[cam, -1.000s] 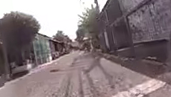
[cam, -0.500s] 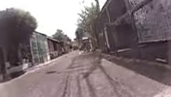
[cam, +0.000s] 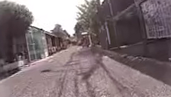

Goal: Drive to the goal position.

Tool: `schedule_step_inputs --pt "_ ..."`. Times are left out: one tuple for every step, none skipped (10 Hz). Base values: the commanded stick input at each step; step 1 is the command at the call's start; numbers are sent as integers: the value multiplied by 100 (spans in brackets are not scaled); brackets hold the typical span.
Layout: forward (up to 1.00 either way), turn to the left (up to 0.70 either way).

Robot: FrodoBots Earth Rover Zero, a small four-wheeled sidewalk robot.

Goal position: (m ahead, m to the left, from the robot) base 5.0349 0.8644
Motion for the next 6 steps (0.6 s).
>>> schedule_step_inputs --pt "70 1" --pt "70 7" --pt "70 15" --pt "70 24" --pt "70 33" --pt "70 1"
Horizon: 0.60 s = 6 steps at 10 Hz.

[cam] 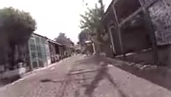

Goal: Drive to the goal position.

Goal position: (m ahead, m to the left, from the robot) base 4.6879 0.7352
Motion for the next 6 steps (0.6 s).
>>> schedule_step_inputs --pt "70 1" --pt "70 1" --pt "70 1" --pt "70 1" --pt "70 1" --pt "70 1"
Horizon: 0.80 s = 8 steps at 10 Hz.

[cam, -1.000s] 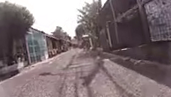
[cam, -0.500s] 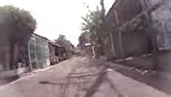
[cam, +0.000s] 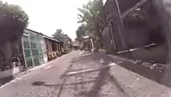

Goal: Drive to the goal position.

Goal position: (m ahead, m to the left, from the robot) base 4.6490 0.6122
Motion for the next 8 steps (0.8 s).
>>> schedule_step_inputs --pt "70 1" --pt "70 1" --pt "70 1" --pt "70 1" --pt "70 1" --pt "70 1" --pt "70 1" --pt "70 13"
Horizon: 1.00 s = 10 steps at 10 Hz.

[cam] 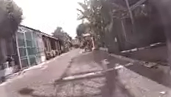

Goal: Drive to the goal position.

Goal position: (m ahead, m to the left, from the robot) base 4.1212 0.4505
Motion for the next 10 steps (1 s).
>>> schedule_step_inputs --pt "70 36" --pt "70 8" --pt "70 1" --pt "70 1" --pt "70 1" --pt "70 1" --pt "70 1" --pt "70 1" --pt "70 1" --pt "70 1"
